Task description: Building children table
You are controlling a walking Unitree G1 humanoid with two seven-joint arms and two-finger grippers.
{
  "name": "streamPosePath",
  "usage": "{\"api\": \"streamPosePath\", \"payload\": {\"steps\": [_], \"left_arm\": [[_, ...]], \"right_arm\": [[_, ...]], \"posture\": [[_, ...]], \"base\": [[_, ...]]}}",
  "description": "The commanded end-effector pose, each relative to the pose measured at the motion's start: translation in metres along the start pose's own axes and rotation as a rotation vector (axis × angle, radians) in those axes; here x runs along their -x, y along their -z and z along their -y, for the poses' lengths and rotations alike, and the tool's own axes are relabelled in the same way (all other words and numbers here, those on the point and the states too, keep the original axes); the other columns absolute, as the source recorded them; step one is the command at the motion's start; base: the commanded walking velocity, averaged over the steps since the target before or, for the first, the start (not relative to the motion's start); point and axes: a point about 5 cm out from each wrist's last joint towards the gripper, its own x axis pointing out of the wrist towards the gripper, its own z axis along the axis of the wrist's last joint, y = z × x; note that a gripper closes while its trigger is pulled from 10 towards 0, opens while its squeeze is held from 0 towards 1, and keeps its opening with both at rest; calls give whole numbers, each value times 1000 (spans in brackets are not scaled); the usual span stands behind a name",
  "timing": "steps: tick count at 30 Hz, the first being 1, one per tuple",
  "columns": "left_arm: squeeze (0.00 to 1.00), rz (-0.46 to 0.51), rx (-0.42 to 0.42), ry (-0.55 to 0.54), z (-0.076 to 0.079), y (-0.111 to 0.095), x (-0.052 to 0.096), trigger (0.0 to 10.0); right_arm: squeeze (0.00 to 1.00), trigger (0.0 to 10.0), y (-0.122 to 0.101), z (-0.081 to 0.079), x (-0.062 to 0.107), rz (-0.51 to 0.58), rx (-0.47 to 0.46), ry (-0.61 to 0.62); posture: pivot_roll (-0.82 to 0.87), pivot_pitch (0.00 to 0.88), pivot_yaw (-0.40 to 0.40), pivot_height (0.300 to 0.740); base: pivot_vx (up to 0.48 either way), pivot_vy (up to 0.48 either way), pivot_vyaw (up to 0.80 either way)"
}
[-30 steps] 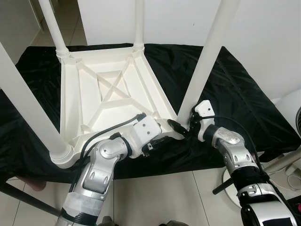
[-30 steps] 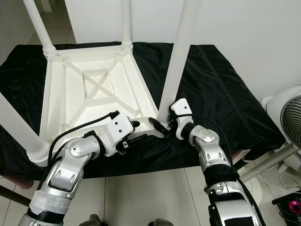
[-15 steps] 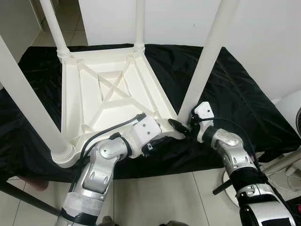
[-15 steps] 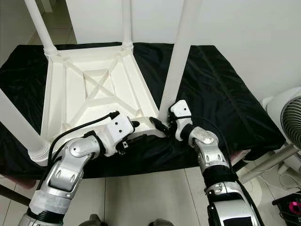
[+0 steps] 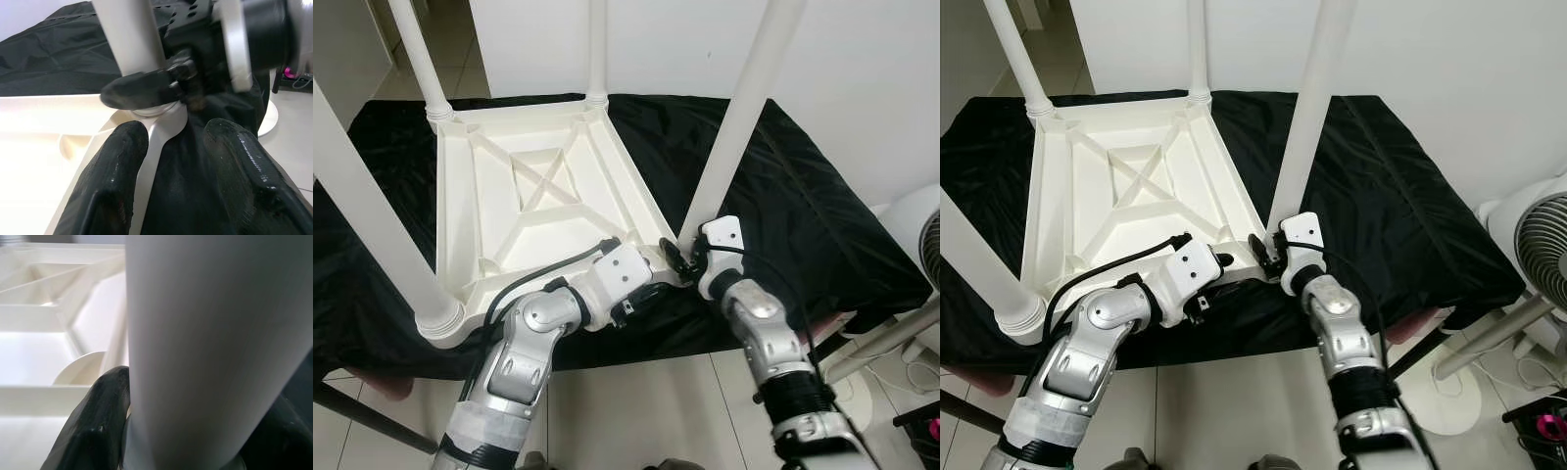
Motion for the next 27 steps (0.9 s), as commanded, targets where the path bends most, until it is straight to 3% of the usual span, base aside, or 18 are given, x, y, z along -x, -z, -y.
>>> {"api": "streamPosePath", "payload": {"steps": [1, 5, 6, 12, 13, 14, 19, 27], "left_arm": [[0, -8, -5, -129, -4, 2, 0, 10000], [0, -9, -5, -126, -4, 3, 0, 10000], [0, -10, -5, -125, -3, 3, 0, 10000], [0, -12, 1, -128, -3, 3, 0, 10000], [0, -12, 2, -129, -3, 3, -1, 10000], [0, -12, 3, -132, -3, 3, -1, 10000], [0, -11, 4, -138, -4, 2, -1, 10000], [0, -11, 3, -149, -7, 2, -1, 10000]], "right_arm": [[0, 10000, 15, 4, 3, -86, -48, 94], [0, 10000, 14, -10, -1, -105, -105, 190], [0, 10000, 10, -19, -3, -96, -117, 185], [0, 10000, -3, -33, -4, -49, -116, 111], [86, 10000, -6, -34, -4, -35, -125, 81], [973, 10000, -8, -34, -4, -20, -123, 65], [1000, 10000, -10, -34, -2, -5, -127, 44], [1000, 10000, -7, -6, 10, 17, -24, -129]], "posture": [[-79, 0, -23, 740], [-78, 0, -22, 740], [-76, 0, -21, 740], [-82, 0, -19, 740], [-80, 0, -22, 740], [-79, 0, -23, 740], [-78, 0, -25, 740], [-80, 2, -25, 740]], "base": [[0, 0, 0], [0, 0, 0], [0, 0, 0], [0, 0, 0], [0, 0, 0], [0, 0, 0], [0, 0, 0], [0, 0, 0]]}}
